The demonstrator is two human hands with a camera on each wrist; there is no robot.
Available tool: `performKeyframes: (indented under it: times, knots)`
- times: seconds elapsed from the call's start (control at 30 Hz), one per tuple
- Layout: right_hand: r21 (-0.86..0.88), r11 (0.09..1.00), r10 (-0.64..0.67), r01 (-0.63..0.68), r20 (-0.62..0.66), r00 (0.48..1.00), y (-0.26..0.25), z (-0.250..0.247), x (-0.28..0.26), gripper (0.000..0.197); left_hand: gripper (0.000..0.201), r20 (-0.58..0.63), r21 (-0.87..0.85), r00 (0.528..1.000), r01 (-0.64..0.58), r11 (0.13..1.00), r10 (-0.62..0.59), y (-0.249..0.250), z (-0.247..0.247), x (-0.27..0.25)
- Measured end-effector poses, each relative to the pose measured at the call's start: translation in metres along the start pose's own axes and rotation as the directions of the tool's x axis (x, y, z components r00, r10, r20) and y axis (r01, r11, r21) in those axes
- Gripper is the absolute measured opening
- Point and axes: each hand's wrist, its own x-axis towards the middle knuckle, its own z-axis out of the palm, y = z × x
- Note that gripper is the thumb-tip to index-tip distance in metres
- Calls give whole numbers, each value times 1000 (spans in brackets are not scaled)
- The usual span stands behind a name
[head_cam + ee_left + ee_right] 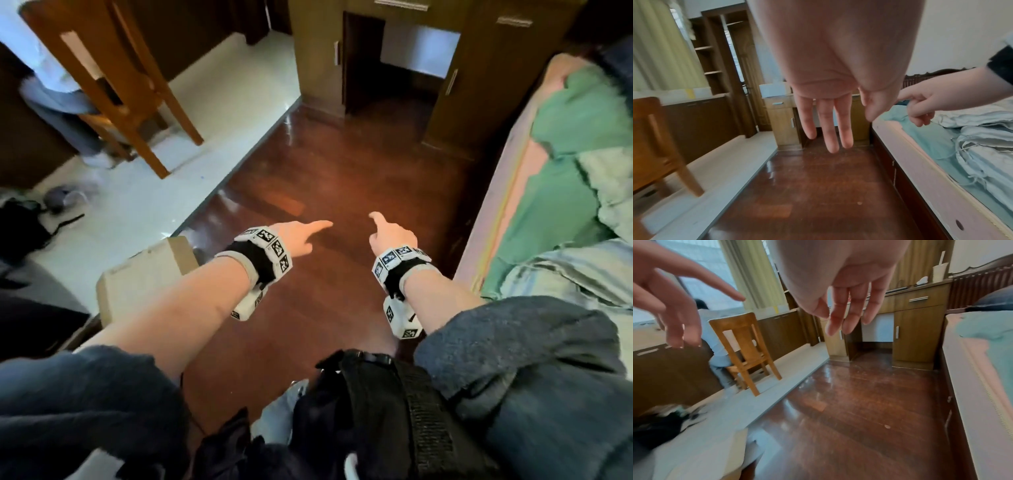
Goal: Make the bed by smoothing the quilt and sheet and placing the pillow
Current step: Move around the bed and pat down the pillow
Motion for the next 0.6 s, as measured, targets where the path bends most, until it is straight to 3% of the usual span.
performKeyframes:
  times: [0.13, 0.27, 0.37, 0.53, 0.6]
  knots:
    - [42, 997, 73, -71, -58, 996, 20, -40, 67, 52, 67, 36, 40, 996, -82, 996, 81, -6, -47, 93]
    - [77, 980, 188, -181, -101, 977, 71, -74, 142, 50, 64, 112, 105, 986, -135, 985, 123, -1, -92, 207]
    - [141, 946, 307, -293, -88, 948, 117, -100, 212, 51, 64, 155, 109, 967, -222, 969, 204, 25, -123, 300]
    - [100, 939, 335, -328, -66, 940, 174, -166, 328, 54, 63, 233, 177, 907, -394, 902, 350, 89, -194, 453]
    - [138, 925, 370, -354, -115, 922, 199, -211, 372, 54, 62, 260, 243, 894, -427, 871, 365, 124, -236, 516]
